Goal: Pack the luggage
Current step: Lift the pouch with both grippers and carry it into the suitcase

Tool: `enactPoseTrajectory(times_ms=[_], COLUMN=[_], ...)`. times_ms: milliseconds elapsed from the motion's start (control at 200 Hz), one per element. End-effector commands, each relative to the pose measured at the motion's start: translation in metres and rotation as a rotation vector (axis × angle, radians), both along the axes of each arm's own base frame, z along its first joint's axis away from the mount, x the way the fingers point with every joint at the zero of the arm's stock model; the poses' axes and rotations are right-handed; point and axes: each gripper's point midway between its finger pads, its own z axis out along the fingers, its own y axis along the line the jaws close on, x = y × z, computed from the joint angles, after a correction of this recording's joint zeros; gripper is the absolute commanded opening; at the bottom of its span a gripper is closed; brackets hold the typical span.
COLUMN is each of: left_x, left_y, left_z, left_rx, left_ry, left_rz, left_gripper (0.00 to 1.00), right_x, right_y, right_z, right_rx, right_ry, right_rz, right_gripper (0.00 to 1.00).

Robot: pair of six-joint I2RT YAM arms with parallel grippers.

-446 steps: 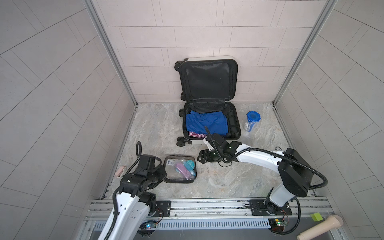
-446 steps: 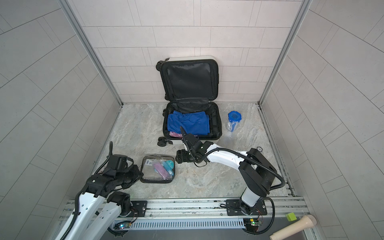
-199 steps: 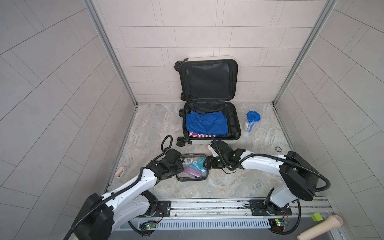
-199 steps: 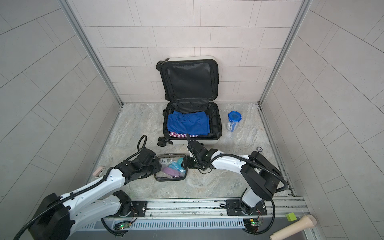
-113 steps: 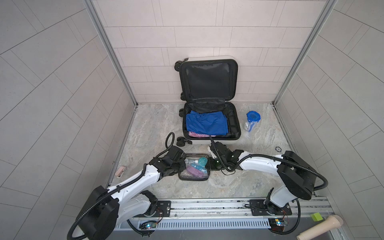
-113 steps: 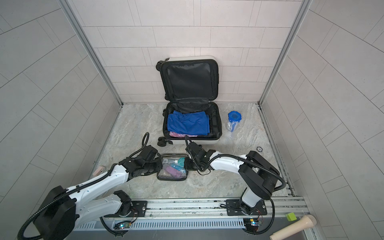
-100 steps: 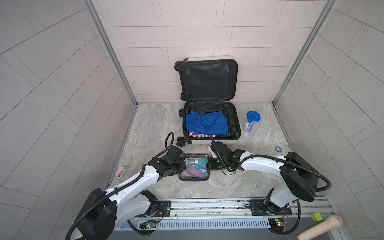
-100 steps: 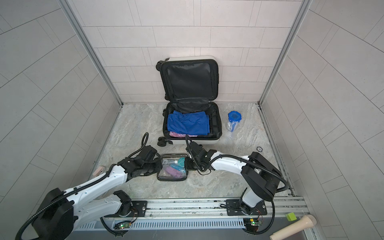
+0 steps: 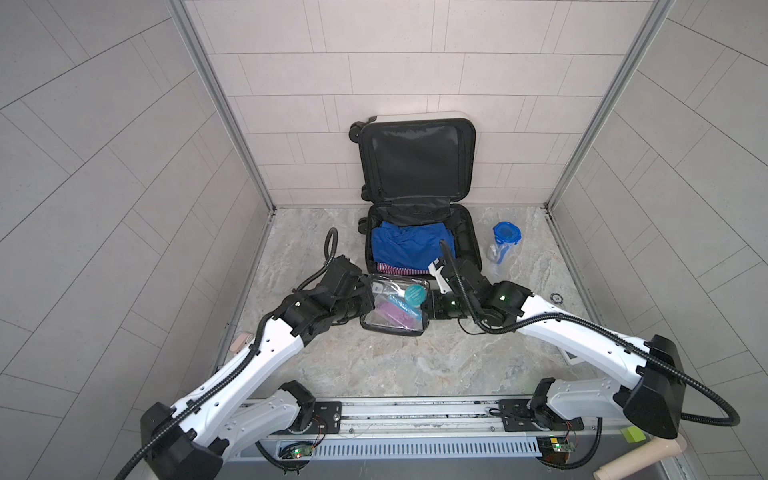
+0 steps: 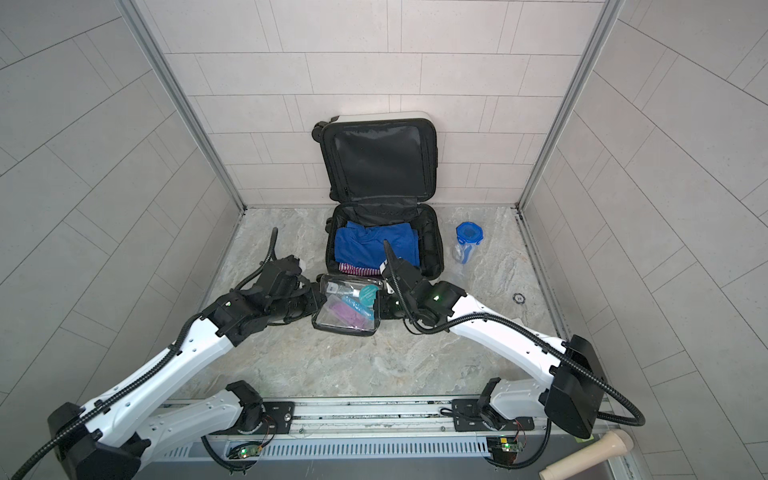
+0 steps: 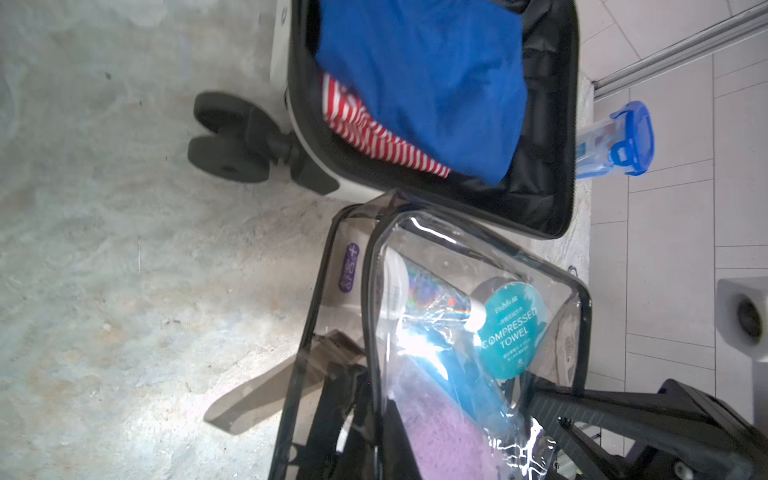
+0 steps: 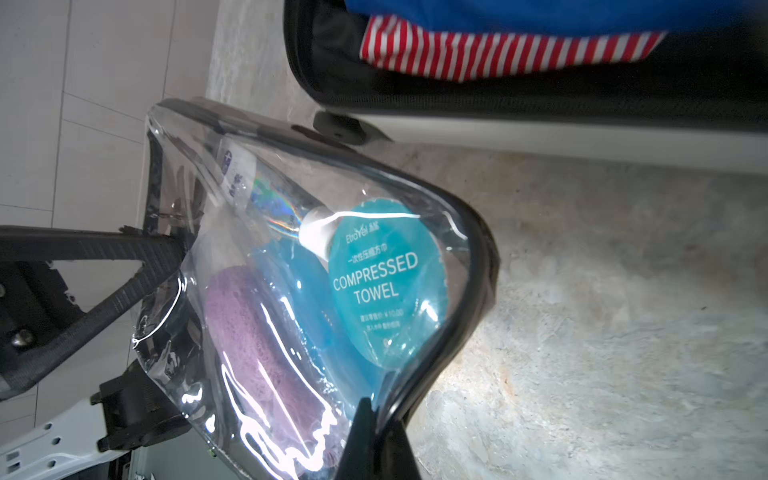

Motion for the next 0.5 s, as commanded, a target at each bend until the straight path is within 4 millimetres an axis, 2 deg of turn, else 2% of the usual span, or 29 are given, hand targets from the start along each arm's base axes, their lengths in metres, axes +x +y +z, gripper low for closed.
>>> enactPoseTrajectory(times_ms=[0,130,185,245,350,495], left_x=[0.027,0.067,0.087,0.108,0.141,0.180], left_y=[-0.023,-0.035,-0.044,-0.054,-0.068,-0.075], left_z=[0.044,0.067,0.069,0.070,0.066,0.037], left_rx=[-0.023,0.045,0.064,0.056,0.071,0.100], left_ry=[-0.123,-0.197,-0.204,-0.203,-0.203,-0.156], left_rz=[-0.047,-0.042,-0.057,-0.063,-0.075,-0.065], left_gripper=[0.00,0.00,0.00,0.00,0.00,0.00], right_x=[0.022,0.064,0.084,0.104,0.136,0.175], right_y=[-0.003,-0.021,-0.030,-0.037,-0.045,-0.055], right_z=[0.042,0.062,0.070,0.070,0.073,0.065], right_rx=[0.043,0.043,0.057,0.060,0.045,-0.002], right_ry=[-0.089,-0.122,-0.128,-0.115,-0.124,-0.116], right_rz=[0.011,-0.046,-0.076,-0.105,-0.132,-0.156], right_gripper=[0.00,0.00,0.00,0.00,0.00,0.00])
